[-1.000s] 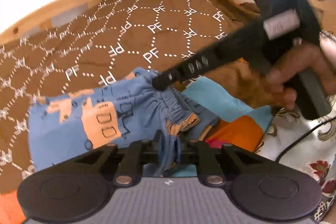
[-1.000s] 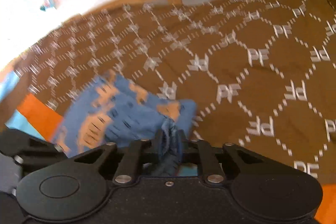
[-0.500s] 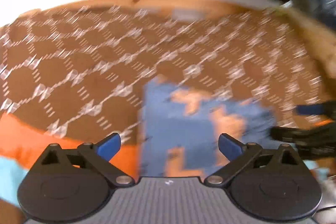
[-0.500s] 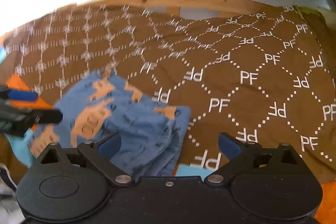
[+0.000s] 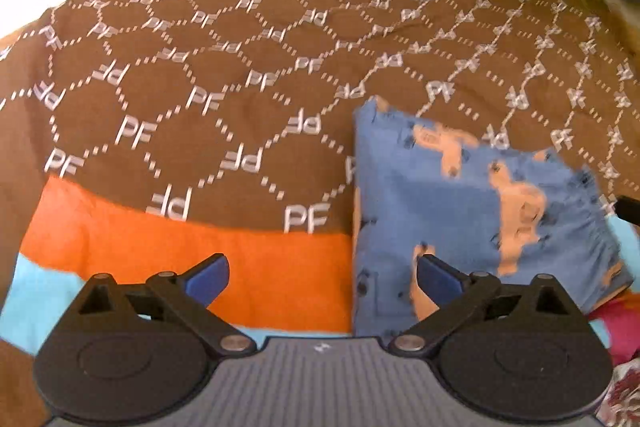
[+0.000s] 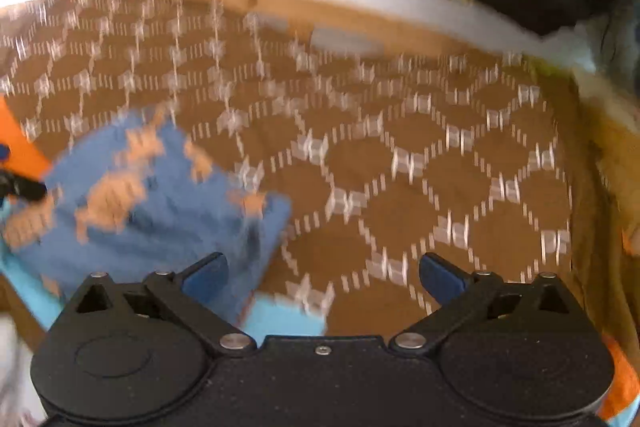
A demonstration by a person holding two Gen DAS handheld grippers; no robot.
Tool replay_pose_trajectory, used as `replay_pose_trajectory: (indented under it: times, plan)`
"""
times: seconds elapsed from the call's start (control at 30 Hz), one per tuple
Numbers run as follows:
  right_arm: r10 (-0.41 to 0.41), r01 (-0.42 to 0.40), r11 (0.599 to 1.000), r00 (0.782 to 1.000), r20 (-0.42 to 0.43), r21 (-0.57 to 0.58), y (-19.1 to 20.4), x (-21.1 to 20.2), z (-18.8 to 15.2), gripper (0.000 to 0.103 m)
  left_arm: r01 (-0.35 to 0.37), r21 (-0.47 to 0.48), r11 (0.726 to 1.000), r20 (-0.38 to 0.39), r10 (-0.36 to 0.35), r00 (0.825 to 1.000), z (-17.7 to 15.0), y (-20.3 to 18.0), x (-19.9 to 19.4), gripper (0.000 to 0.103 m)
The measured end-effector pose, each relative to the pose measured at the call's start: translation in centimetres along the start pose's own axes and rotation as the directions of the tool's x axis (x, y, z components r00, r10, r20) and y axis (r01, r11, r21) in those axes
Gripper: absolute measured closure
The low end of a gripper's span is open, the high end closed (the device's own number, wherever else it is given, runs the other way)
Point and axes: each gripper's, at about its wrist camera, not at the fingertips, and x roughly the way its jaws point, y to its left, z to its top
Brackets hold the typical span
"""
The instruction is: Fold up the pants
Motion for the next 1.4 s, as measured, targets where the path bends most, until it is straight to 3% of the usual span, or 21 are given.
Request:
replay_pose_trajectory:
  times: [0.1, 0.2, 0.37, 0.47, 0.67, 0.9, 1.03, 1.1, 1.2, 1.3, 1.4]
  plan:
    - [0.001, -0.002, 1.000, 0.994, 0.106, 0.002, 1.6, 0.4, 0.8, 0.001, 0.040, -0.008, 0.999, 0.038, -0.039, 0.998, 1.1, -0.4, 0.0, 0.000]
    - [0.024, -0.014, 0.998, 0.989, 0.143, -0.067, 3.5, 2.3, 1.6, 0.001, 0.055, 0.006, 0.998, 0.050, -0.055, 0.997, 2.9, -1.2, 1.7, 0.000]
    - [0.030, -0.007, 0.988, 0.989, 0.147, -0.154, 5.5, 4.7, 1.7, 0.001, 0.046, 0.089, 0.995, 0.076, -0.052, 0.996, 4.6, -2.5, 5.2, 0.000]
    - [0.005, 0.024, 0.979, 0.990, 0.144, -0.203, 6.3, 6.3, 1.7, 0.001, 0.001, 0.135, 0.991, 0.078, -0.012, 0.997, 4.7, -3.1, 7.6, 0.000]
    - [-0.107, 0.141, 0.958, 0.984, 0.144, -0.248, 6.3, 8.1, 0.2, 0.001, -0.048, 0.043, 0.998, 0.134, 0.041, 0.990, 4.1, -1.9, 10.6, 0.000]
    - [-0.109, 0.134, 0.969, 0.986, 0.128, -0.209, 5.0, 8.6, 0.1, 0.001, -0.045, 0.038, 0.998, 0.157, 0.039, 0.987, 4.3, -1.4, 10.6, 0.000]
    - [-0.158, 0.195, 0.958, 0.971, 0.179, -0.209, 4.5, 5.8, 0.4, 0.001, -0.076, 0.026, 0.997, 0.166, 0.070, 0.984, 4.2, -1.6, 8.1, 0.000]
    - [-0.146, 0.182, 0.963, 0.972, 0.184, -0.198, 4.8, 4.4, 0.6, 0.001, -0.051, 0.041, 0.998, 0.179, 0.043, 0.983, 3.5, -2.0, 6.2, 0.000]
    - [-0.097, 0.131, 0.969, 0.982, 0.164, -0.208, 6.0, 3.7, 0.6, 0.001, 0.010, 0.088, 0.996, 0.172, -0.025, 0.985, 1.9, -3.2, 4.5, 0.000]
    - [-0.114, 0.135, 0.940, 0.990, 0.085, -0.312, 7.6, 4.8, -0.5, 0.001, -0.041, 0.134, 0.990, 0.104, 0.028, 0.994, 0.4, -4.3, 5.5, 0.000]
    - [-0.093, 0.104, 0.965, 0.994, 0.054, -0.240, 6.4, 4.0, -1.1, 0.001, -0.005, 0.088, 0.996, 0.102, -0.004, 0.995, -0.3, -3.3, 5.0, 0.000]
